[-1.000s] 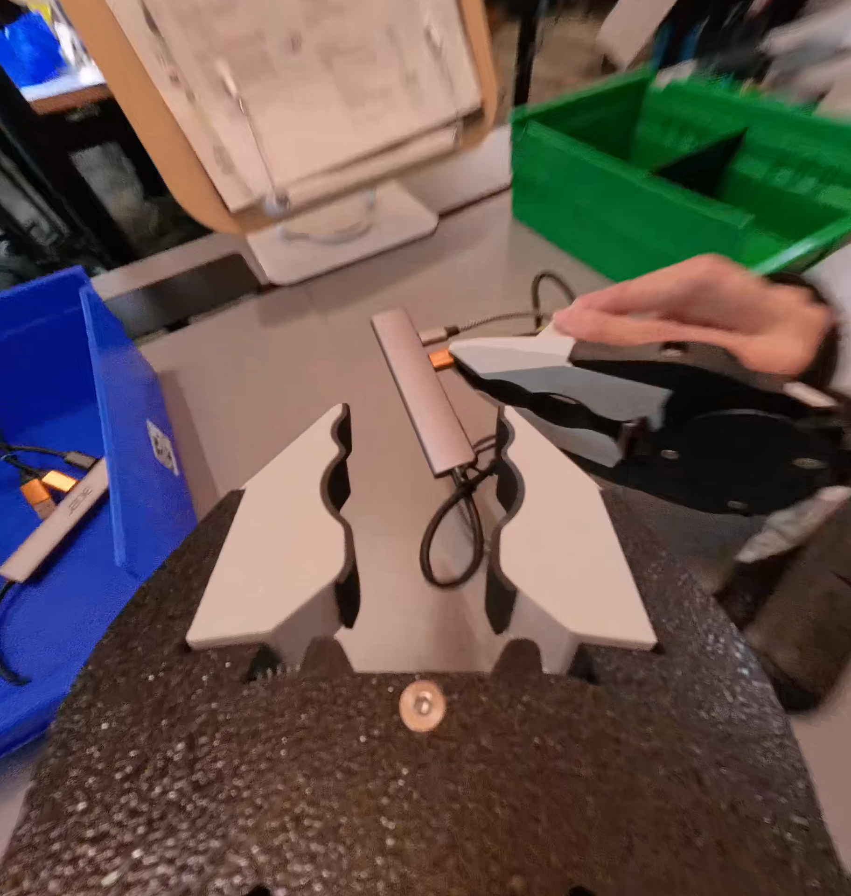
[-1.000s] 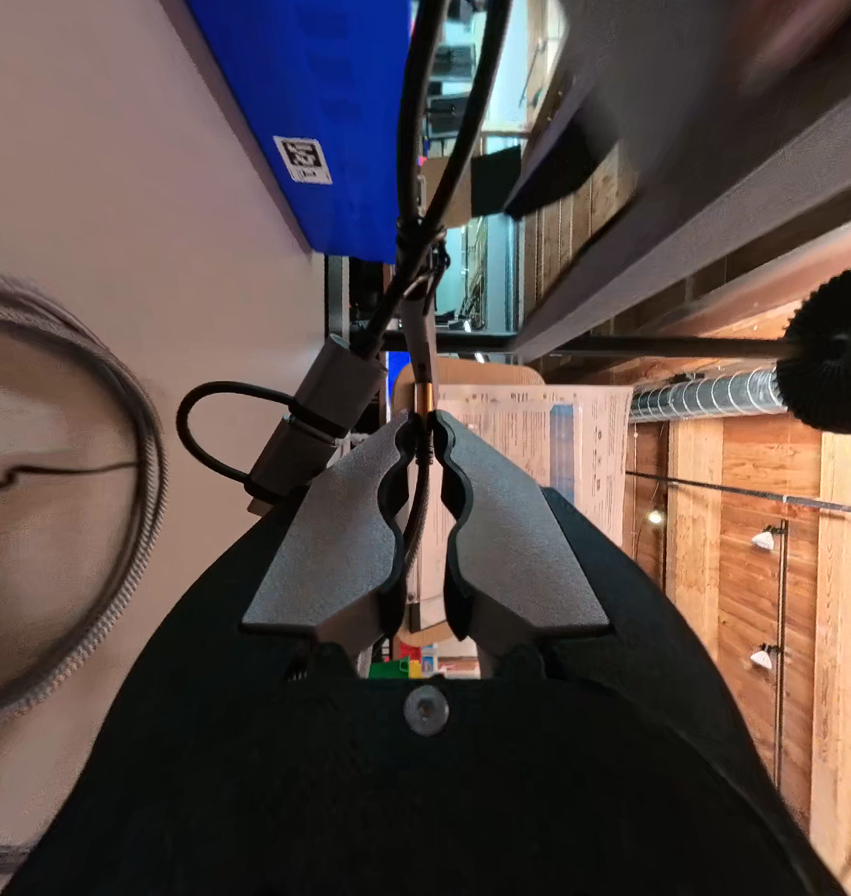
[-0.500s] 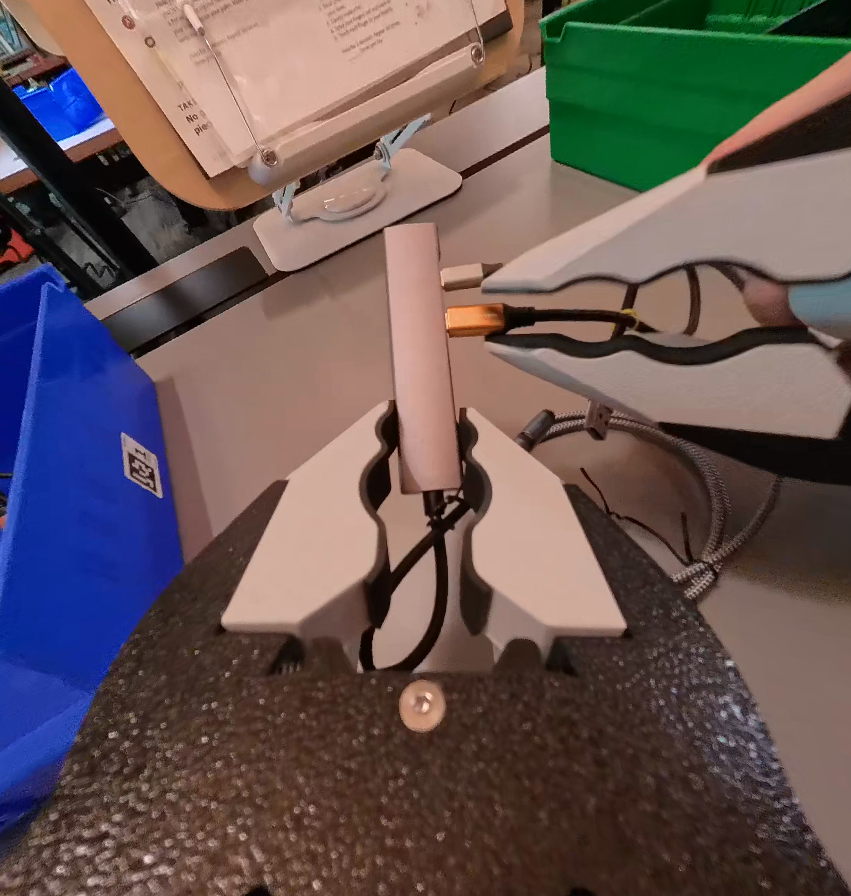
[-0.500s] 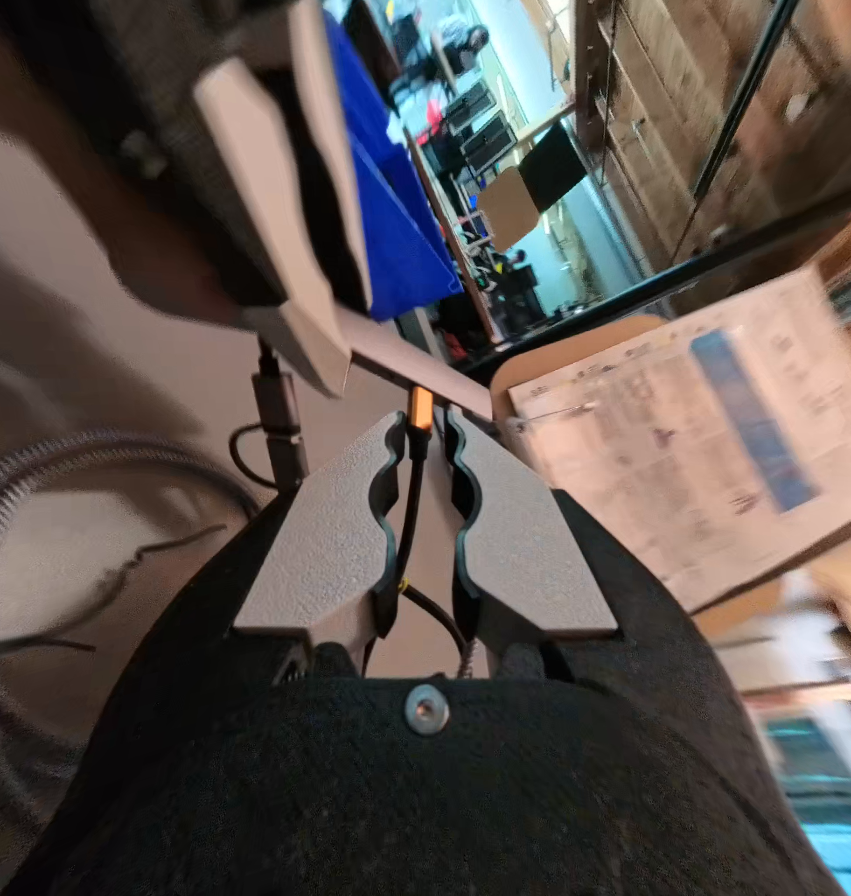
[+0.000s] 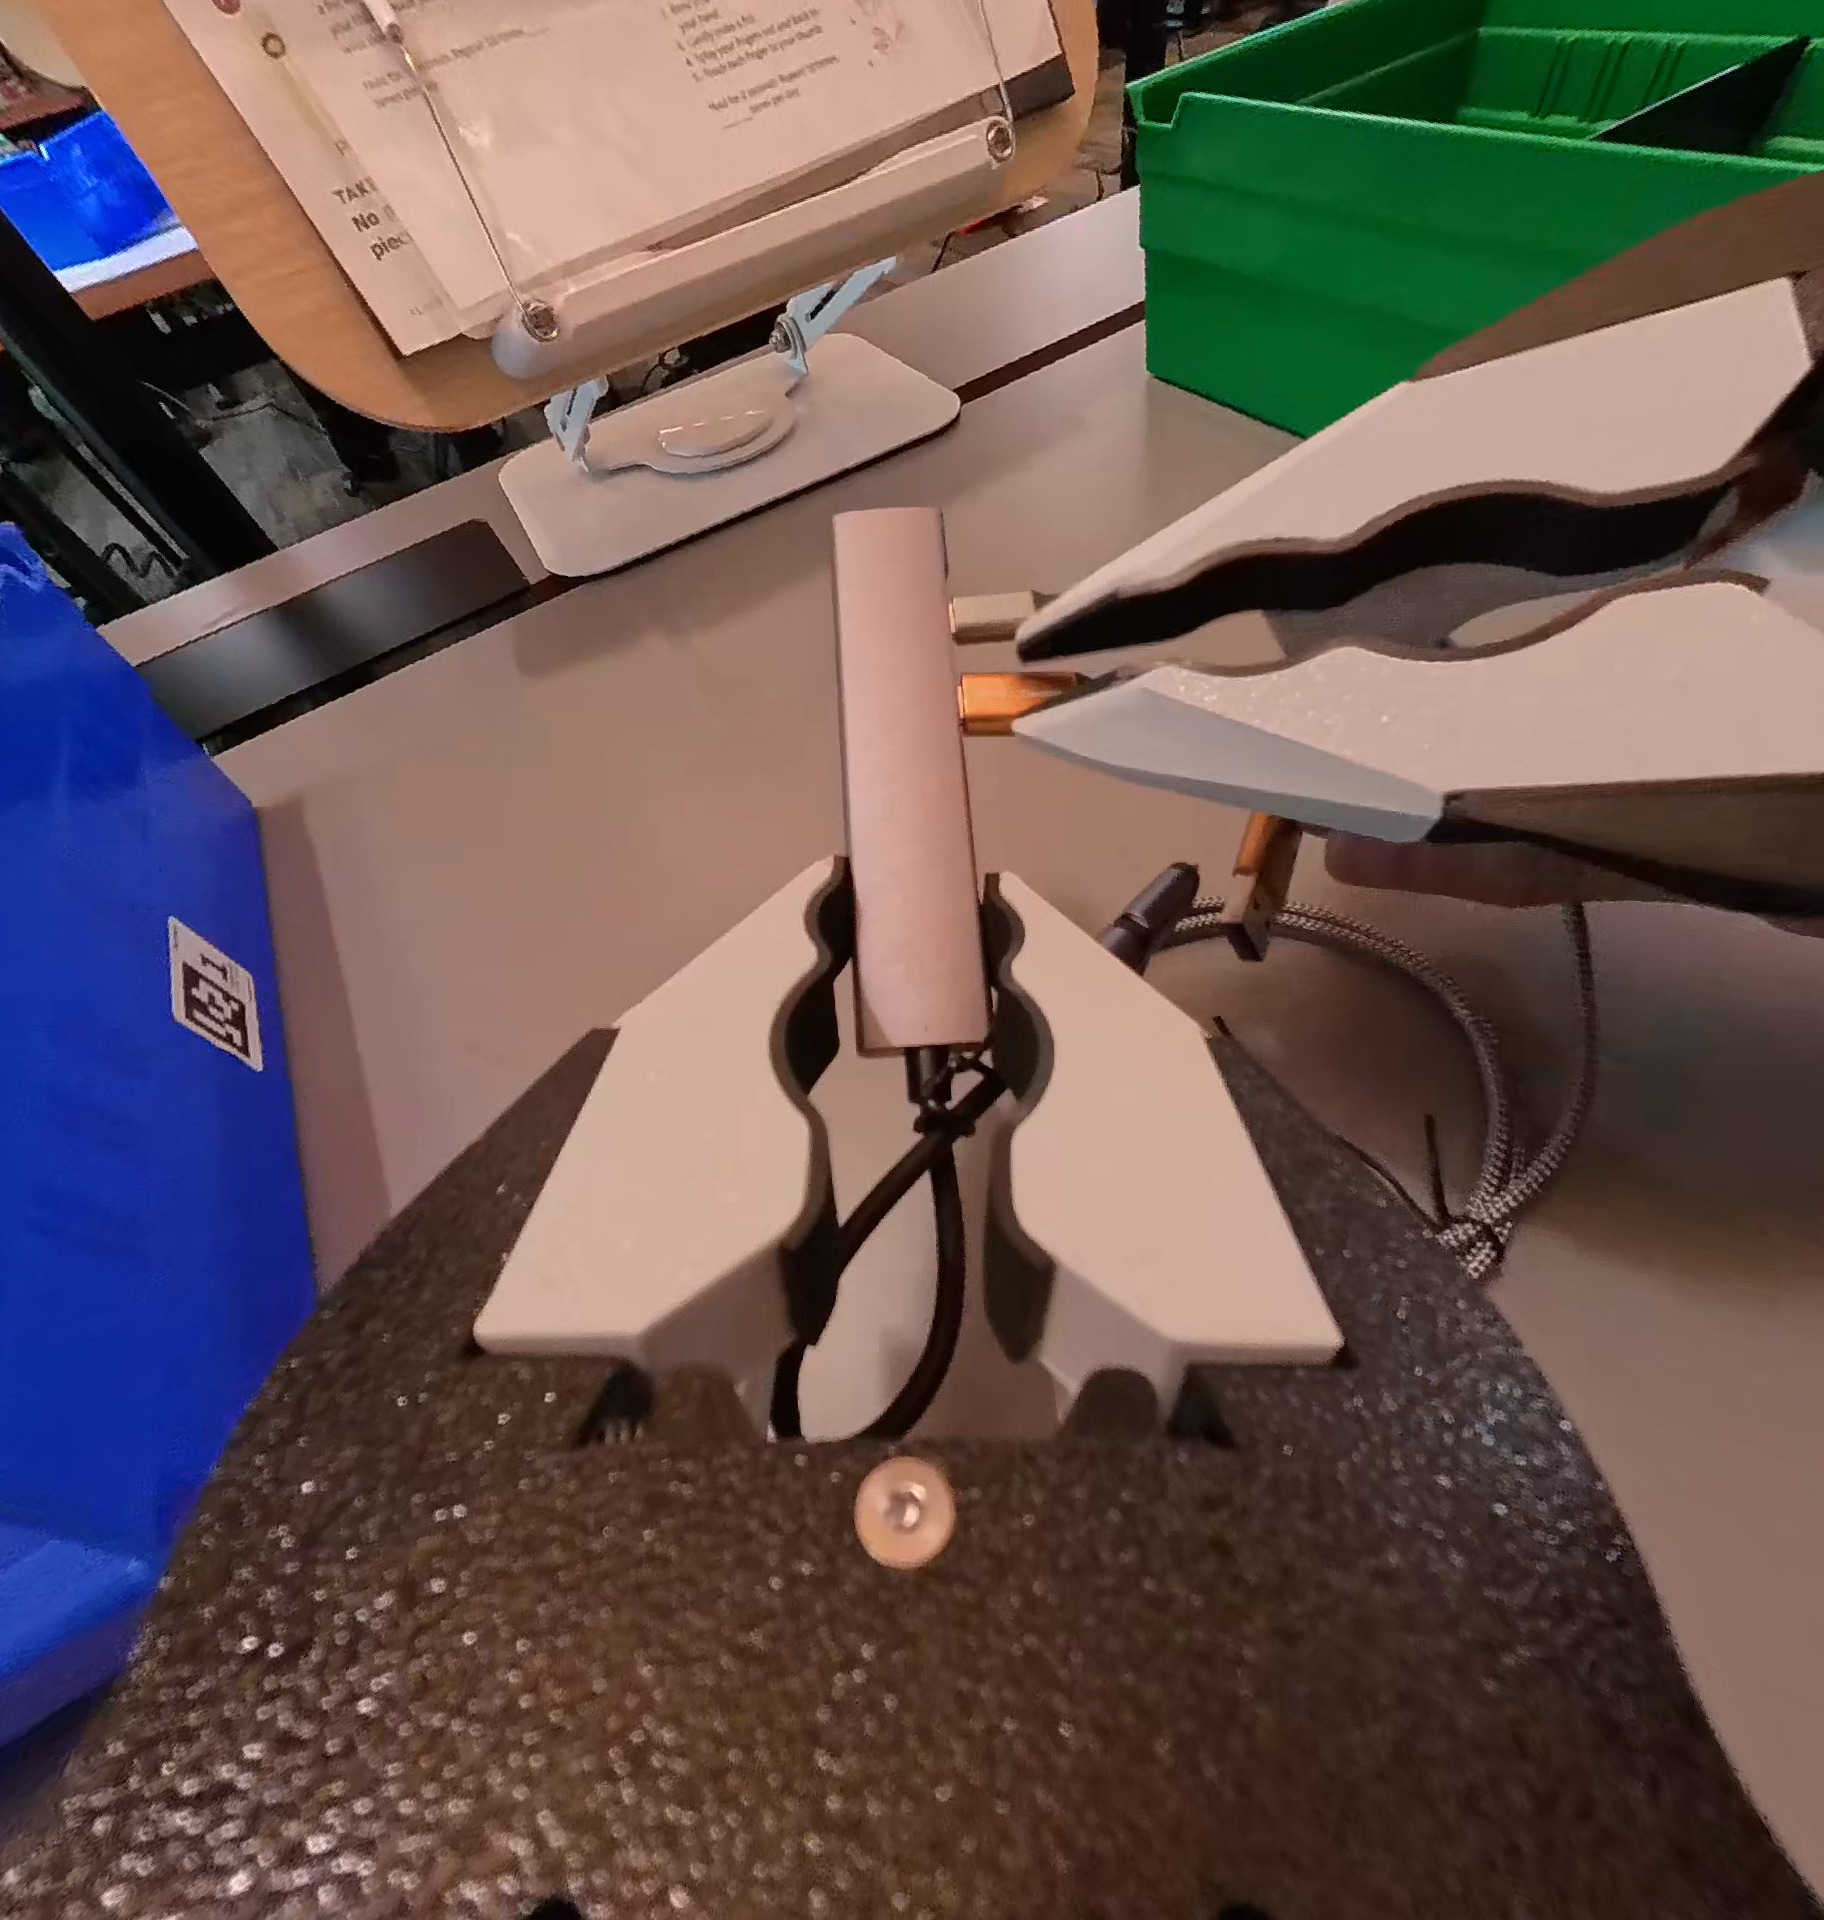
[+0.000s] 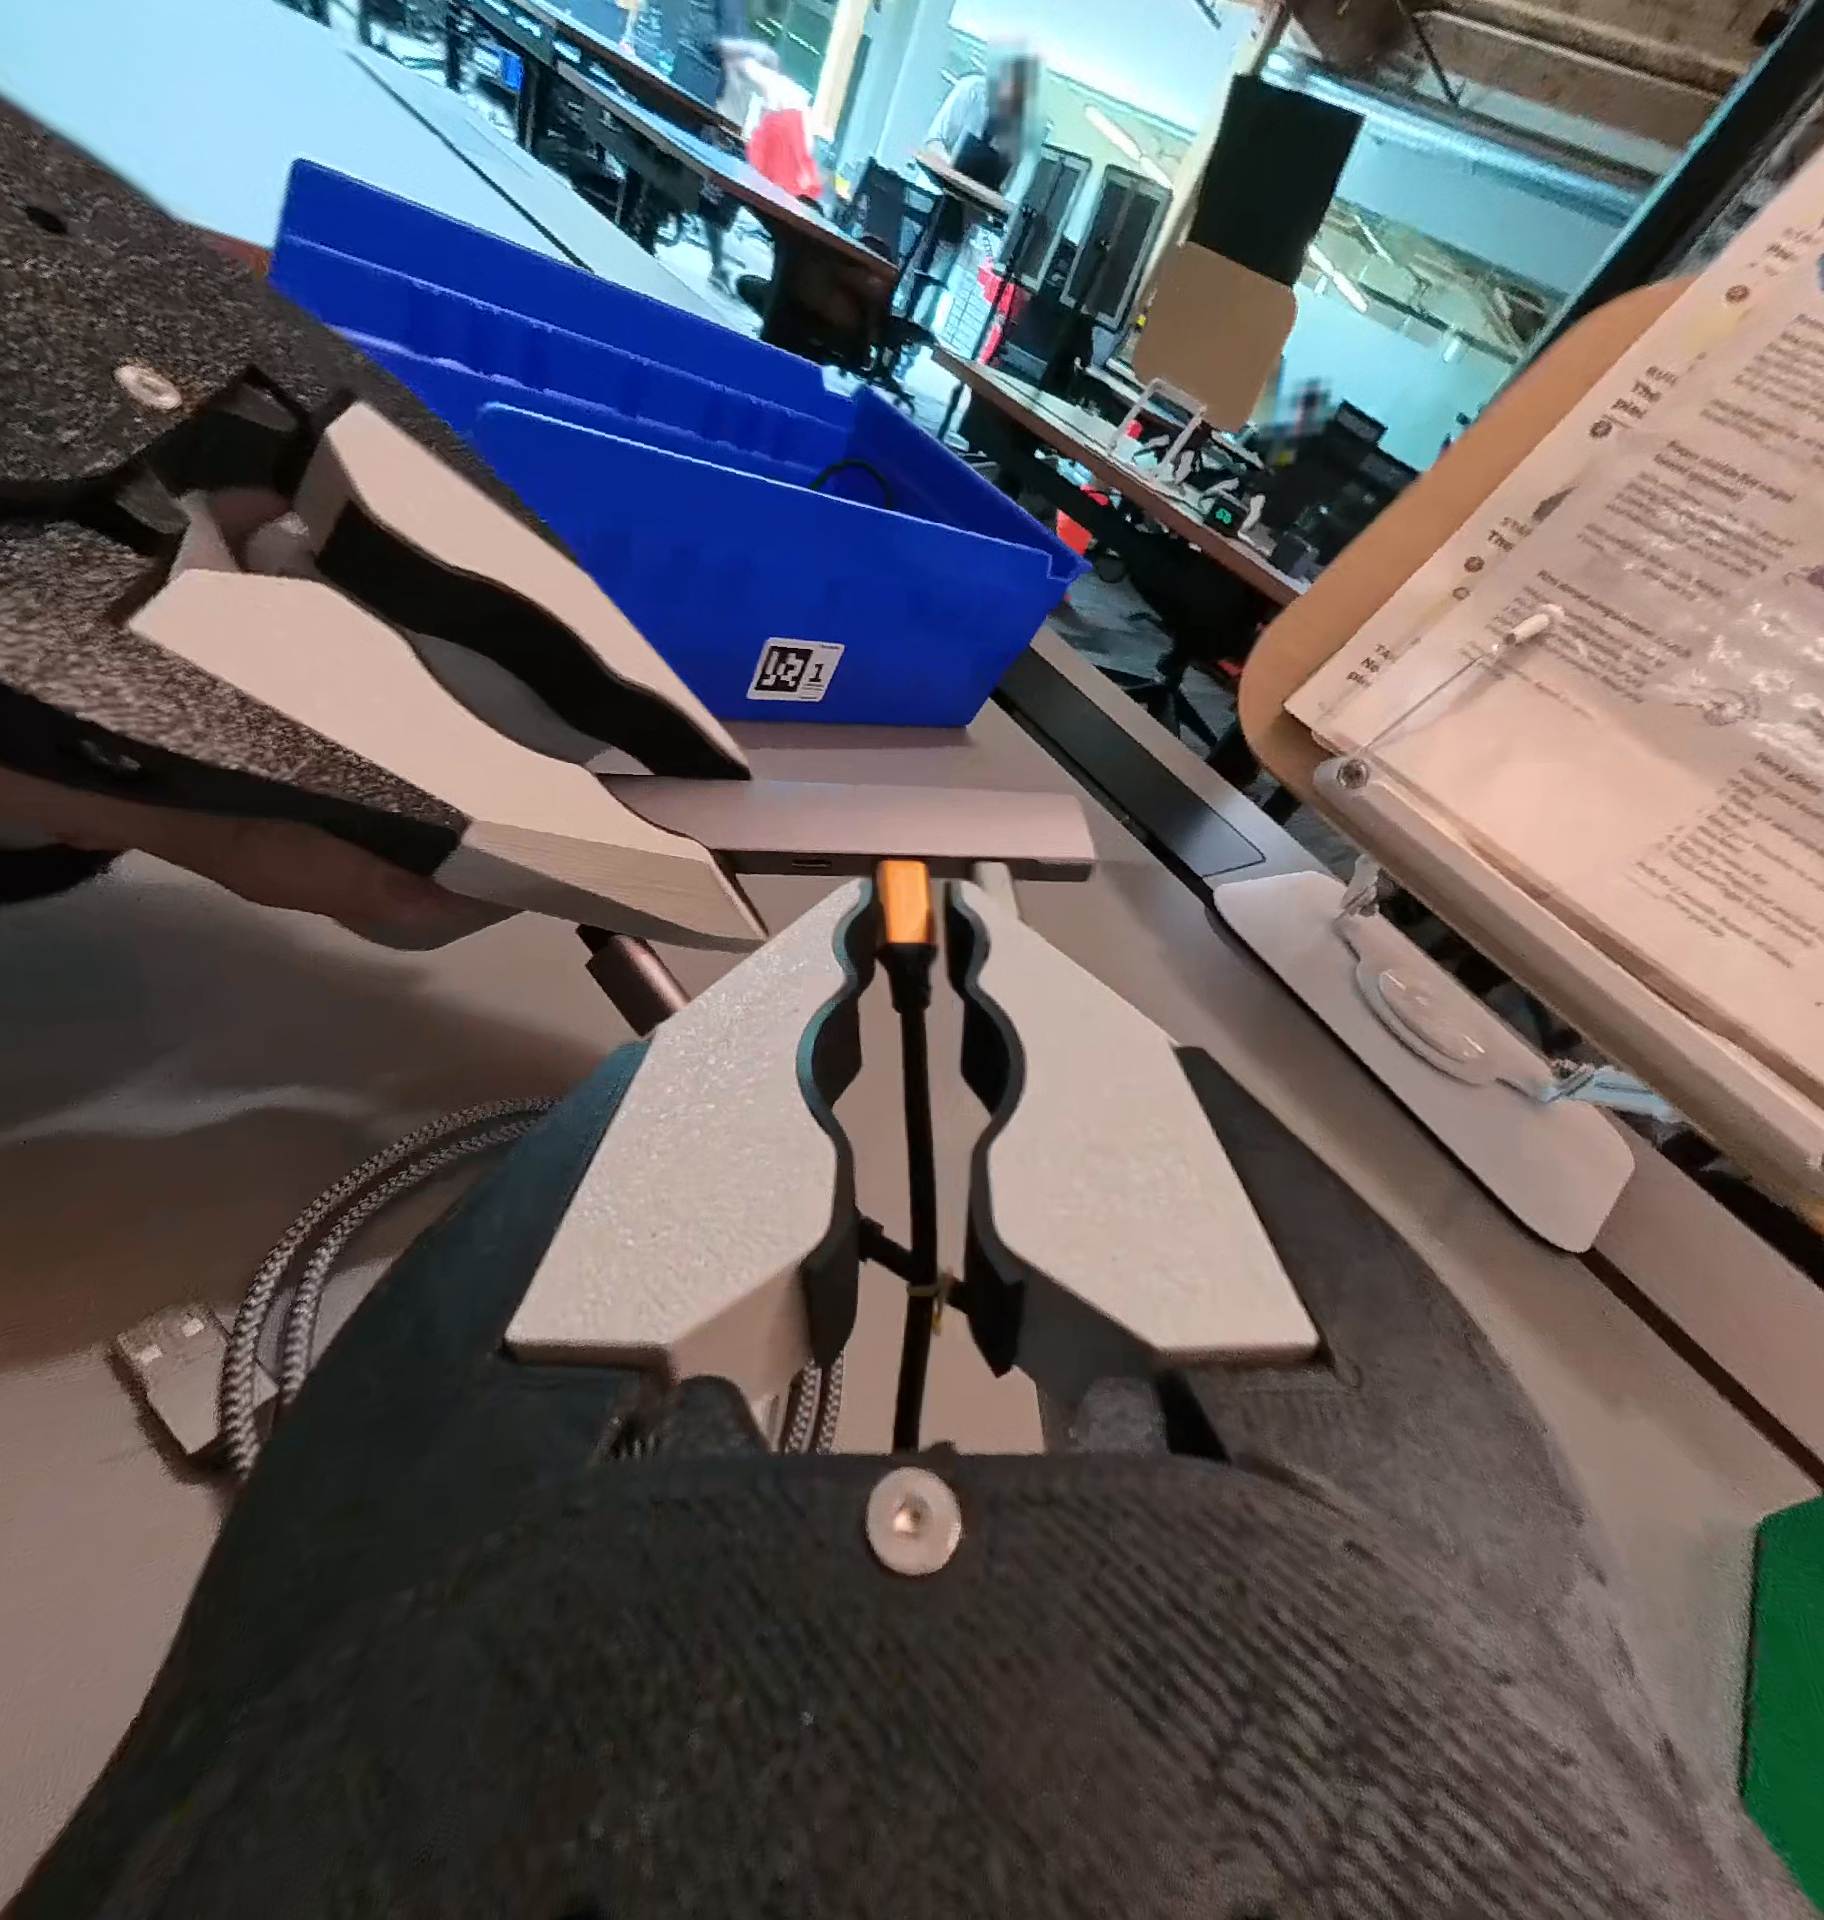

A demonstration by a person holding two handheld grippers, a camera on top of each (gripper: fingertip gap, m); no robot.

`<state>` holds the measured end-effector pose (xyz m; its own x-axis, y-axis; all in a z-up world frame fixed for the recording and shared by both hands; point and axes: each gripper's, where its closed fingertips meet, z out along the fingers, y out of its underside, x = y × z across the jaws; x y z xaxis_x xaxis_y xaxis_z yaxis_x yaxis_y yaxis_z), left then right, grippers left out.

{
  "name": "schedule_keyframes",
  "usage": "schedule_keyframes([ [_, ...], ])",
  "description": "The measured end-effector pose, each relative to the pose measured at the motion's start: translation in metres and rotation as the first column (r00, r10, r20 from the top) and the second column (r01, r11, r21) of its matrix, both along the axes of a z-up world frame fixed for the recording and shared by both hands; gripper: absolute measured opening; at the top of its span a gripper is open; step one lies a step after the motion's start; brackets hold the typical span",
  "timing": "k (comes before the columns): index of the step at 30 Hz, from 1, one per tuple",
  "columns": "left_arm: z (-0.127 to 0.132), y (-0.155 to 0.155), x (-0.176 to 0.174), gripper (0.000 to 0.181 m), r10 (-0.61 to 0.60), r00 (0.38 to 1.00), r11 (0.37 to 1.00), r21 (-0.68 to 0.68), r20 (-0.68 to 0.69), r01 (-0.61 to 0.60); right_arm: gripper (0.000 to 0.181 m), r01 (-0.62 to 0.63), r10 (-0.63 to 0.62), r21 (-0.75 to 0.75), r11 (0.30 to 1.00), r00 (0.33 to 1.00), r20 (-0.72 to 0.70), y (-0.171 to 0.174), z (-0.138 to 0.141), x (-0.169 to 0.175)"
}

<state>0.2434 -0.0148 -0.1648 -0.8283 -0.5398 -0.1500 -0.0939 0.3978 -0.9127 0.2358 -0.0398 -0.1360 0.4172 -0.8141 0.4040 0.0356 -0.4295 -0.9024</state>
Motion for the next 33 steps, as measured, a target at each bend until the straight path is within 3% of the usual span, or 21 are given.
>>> schedule_keyframes([
  [1,-0.001,0.001,0.001,0.022,0.005,1.0,1.0,-0.004,-0.009,-0.005,0.016,0.011,-0.01,0.016,1.0,1.0,-0.009,-0.002,0.0,0.001],
  [6,0.001,0.002,0.002,0.022,-0.004,0.998,0.998,-0.057,-0.058,0.001,0.019,-0.017,0.017,0.003,1.0,0.998,-0.059,0.001,-0.009,0.001],
  [8,0.0,0.0,0.0,0.022,-0.022,0.997,0.997,-0.074,-0.081,0.016,0.011,0.002,-0.002,-0.009,1.0,1.0,-0.025,-0.001,-0.007,0.002],
  [18,0.004,-0.002,-0.001,0.022,-0.037,0.994,0.99,-0.141,-0.106,0.021,0.011,0.012,-0.013,0.019,1.0,0.999,0.042,0.001,0.0,0.003],
  [25,0.006,-0.002,0.0,0.023,-0.044,0.995,0.989,-0.142,-0.086,0.031,0.011,0.004,-0.003,0.113,0.994,1.0,-0.009,0.0,-0.003,0.005],
  [33,0.012,-0.001,-0.001,0.023,-0.026,0.998,0.987,-0.158,-0.049,0.018,0.012,0.0,-0.004,0.147,0.989,1.0,0.031,0.001,0.004,0.003],
])
